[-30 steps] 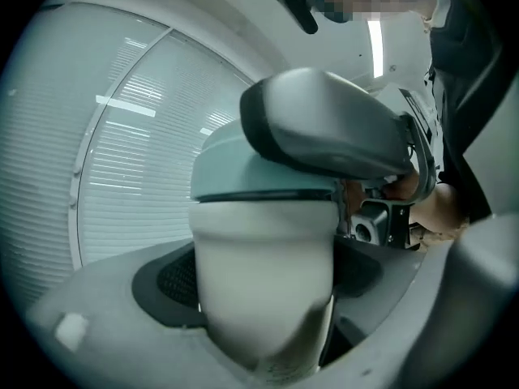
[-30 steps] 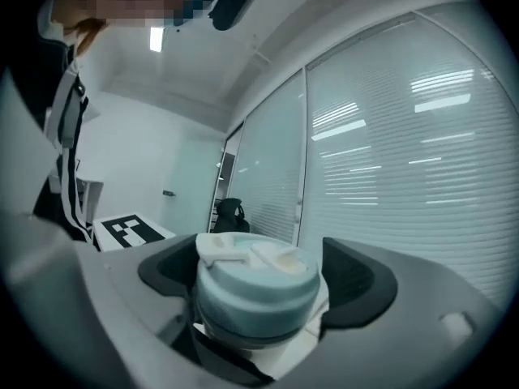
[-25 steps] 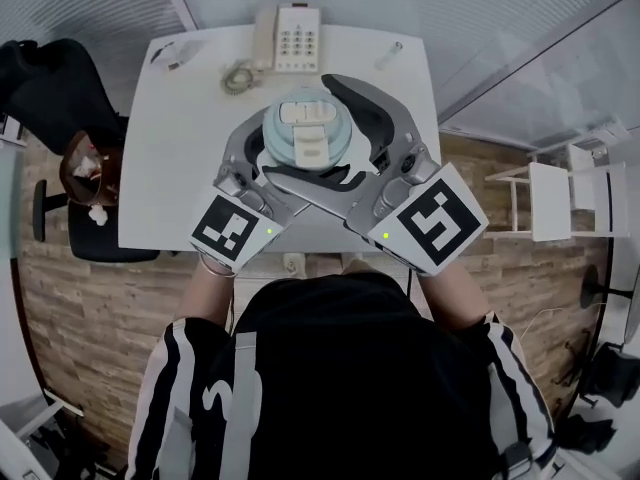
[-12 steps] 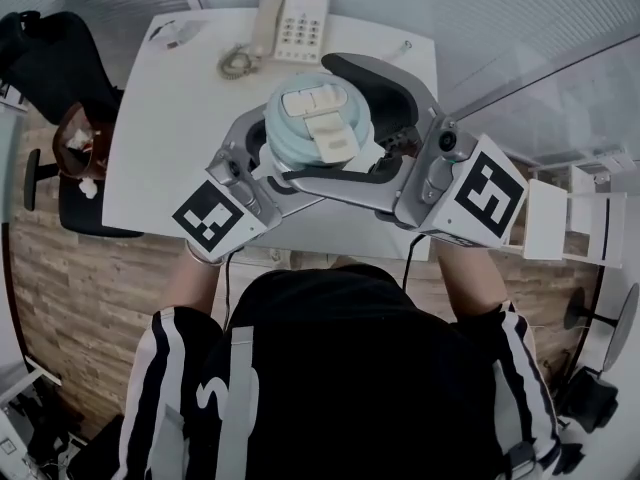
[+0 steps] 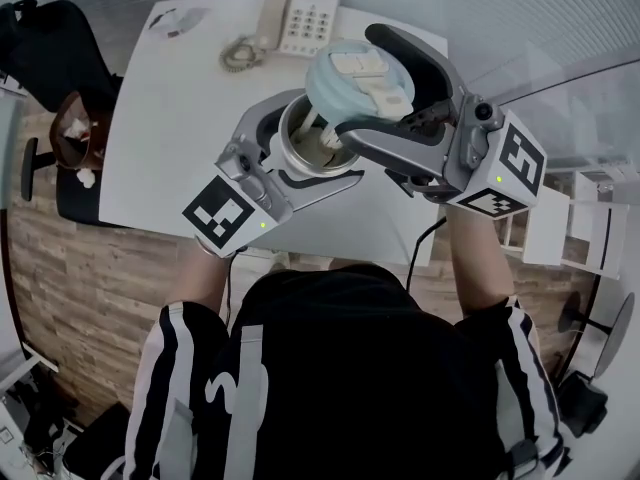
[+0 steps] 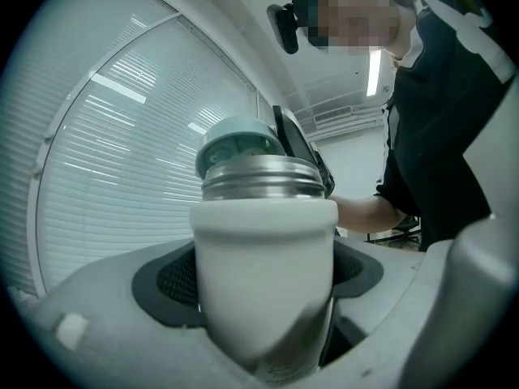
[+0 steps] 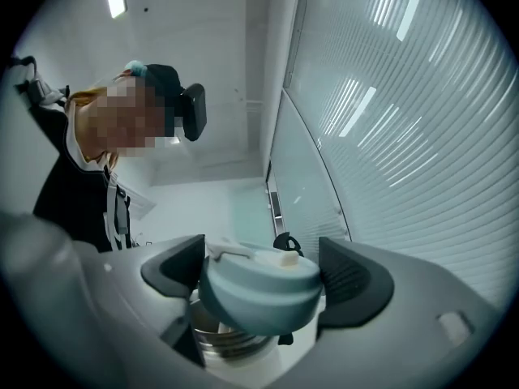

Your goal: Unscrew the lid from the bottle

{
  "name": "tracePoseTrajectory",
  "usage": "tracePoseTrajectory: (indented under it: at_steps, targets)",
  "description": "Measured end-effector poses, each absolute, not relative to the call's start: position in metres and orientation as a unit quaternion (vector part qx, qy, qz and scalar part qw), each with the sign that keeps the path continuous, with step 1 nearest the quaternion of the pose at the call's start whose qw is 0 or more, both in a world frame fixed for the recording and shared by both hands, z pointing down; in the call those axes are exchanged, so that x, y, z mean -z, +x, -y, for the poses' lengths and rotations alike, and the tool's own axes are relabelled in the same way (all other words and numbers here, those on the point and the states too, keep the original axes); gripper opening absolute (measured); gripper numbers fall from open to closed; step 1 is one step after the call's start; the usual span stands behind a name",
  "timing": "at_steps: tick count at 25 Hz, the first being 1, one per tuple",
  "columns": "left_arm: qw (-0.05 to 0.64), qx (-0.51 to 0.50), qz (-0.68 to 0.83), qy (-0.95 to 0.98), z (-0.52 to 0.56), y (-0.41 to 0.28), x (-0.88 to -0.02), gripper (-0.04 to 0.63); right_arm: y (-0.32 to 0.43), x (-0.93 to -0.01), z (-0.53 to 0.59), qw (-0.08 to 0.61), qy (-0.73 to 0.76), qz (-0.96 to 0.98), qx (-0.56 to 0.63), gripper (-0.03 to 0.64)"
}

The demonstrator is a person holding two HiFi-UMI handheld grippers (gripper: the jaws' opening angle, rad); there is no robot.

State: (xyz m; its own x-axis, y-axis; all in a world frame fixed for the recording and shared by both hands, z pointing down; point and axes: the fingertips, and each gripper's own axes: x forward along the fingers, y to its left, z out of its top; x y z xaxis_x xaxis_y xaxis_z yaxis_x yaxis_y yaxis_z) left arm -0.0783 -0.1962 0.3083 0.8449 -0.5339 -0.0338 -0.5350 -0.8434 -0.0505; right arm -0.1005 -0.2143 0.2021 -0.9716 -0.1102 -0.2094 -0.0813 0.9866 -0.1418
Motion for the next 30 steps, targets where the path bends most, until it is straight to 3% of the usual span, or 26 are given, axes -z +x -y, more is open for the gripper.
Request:
tracePoseTrajectory:
  at_steps: [8,17,30]
  targets:
    - [0.0,-0.031,-0.288,-0.957,0.208,-0.086,-0.322,0.436,-0.112,-0.231,0.227,0.102,-0.042,-0.989,0.096,0.439]
    - [-0.018,-0.024,-0.329,-0.944,0.224,-0.09,-0.344,0.436,-0.11,-0.264,0.237,0.027,-0.121,-0.991,0.051,0.434]
    - [-0.017,-0.008,-0.373,-0.928,0.251,-0.09,-0.394,0.436,-0.073,-0.291,0.242,0.023,-0.213,-0.976,0.043,0.411]
